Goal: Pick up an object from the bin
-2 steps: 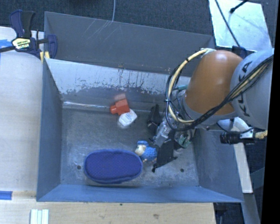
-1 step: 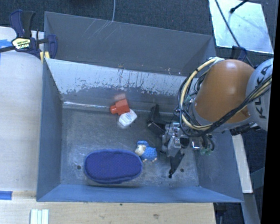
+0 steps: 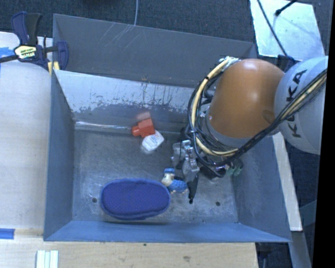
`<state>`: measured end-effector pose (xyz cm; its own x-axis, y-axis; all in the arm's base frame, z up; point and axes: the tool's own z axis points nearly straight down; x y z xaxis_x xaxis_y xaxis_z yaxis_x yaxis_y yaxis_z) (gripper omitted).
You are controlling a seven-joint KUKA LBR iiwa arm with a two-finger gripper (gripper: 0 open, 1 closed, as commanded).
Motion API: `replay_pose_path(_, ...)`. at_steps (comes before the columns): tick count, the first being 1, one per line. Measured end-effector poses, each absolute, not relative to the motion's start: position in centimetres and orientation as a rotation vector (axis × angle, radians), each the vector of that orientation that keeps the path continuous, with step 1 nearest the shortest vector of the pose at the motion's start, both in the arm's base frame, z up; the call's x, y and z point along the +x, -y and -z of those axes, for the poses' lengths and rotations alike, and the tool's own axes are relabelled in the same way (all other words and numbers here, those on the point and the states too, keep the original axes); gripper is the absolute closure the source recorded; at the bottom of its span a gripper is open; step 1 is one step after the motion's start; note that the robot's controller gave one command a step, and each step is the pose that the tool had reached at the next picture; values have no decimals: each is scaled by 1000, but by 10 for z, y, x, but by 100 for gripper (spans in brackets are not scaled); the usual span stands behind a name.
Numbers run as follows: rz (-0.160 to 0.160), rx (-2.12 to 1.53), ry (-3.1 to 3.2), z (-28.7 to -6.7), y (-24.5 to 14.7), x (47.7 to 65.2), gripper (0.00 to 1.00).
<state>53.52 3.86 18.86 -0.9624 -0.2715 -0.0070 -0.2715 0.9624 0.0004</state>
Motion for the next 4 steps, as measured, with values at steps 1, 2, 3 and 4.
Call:
replay_pose_path(1,3,-417,-3106,-217,-9,532,100)
replay_pose_path(2,1,-436,-3111,-185,13,530,100)
replay_pose_path(3,4,-1012,-2968,-187,58,556,100)
replay_pose_path(4,5,-1001,-2971,-210,96,557,100)
